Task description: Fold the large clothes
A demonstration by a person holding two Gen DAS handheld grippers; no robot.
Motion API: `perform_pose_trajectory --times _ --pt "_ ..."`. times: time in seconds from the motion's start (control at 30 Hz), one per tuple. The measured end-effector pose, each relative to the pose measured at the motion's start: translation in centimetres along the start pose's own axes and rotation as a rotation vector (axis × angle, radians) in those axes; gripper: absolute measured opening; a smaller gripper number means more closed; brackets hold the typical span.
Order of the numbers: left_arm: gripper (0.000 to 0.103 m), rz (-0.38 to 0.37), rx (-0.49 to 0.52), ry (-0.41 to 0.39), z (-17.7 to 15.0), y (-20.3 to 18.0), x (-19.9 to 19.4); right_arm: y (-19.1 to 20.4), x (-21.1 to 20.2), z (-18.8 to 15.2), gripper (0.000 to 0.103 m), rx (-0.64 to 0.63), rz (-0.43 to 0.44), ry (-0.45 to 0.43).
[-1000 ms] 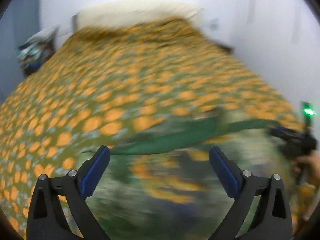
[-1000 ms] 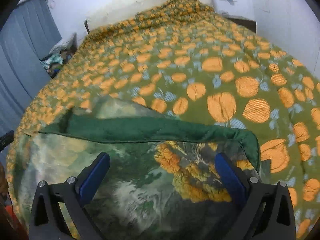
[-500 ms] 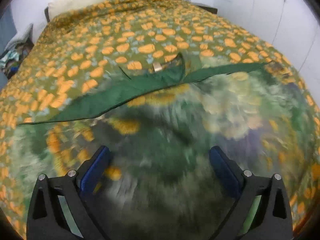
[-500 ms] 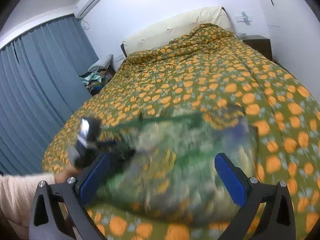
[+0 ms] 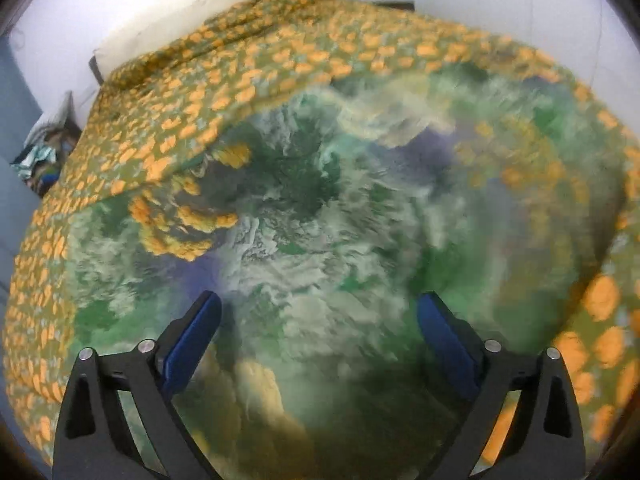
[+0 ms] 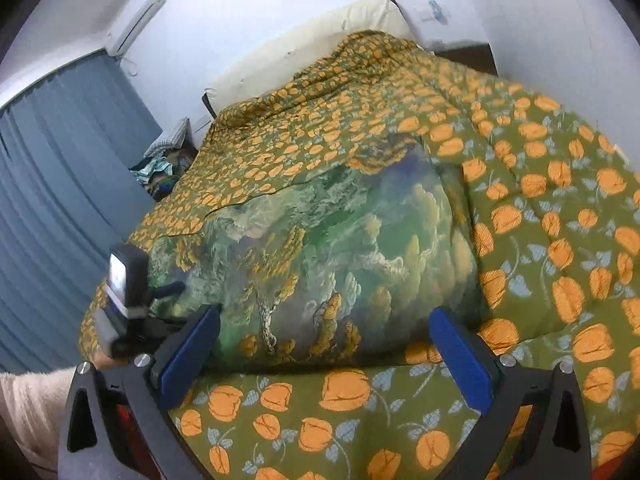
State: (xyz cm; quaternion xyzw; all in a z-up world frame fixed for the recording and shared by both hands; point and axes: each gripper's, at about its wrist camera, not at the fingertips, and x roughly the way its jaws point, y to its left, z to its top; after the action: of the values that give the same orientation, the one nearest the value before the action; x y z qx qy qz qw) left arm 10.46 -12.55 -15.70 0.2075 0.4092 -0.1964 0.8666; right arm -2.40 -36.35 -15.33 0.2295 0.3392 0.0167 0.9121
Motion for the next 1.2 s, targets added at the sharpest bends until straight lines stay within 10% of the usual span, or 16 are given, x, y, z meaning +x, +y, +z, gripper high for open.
perform_pose_trajectory --times 0.27,0.6,1.2 --pt "0.102 0.023 0.063 0.089 -4.4 -3.4 1.5 -1.3 0.8 -1.2 0.103 0.033 -0.046 0.001" --pt "0.101 -0.112 -0.128 0.064 -3.5 -2.4 -5.0 -3.5 1.1 -2.2 0.103 0.073 -0.116 0.001" --pt "0.101 0.085 -0.19 0.085 -3.0 0.3 -5.3 -3.2 2.1 -2.6 0.103 0.05 -0.138 0.038"
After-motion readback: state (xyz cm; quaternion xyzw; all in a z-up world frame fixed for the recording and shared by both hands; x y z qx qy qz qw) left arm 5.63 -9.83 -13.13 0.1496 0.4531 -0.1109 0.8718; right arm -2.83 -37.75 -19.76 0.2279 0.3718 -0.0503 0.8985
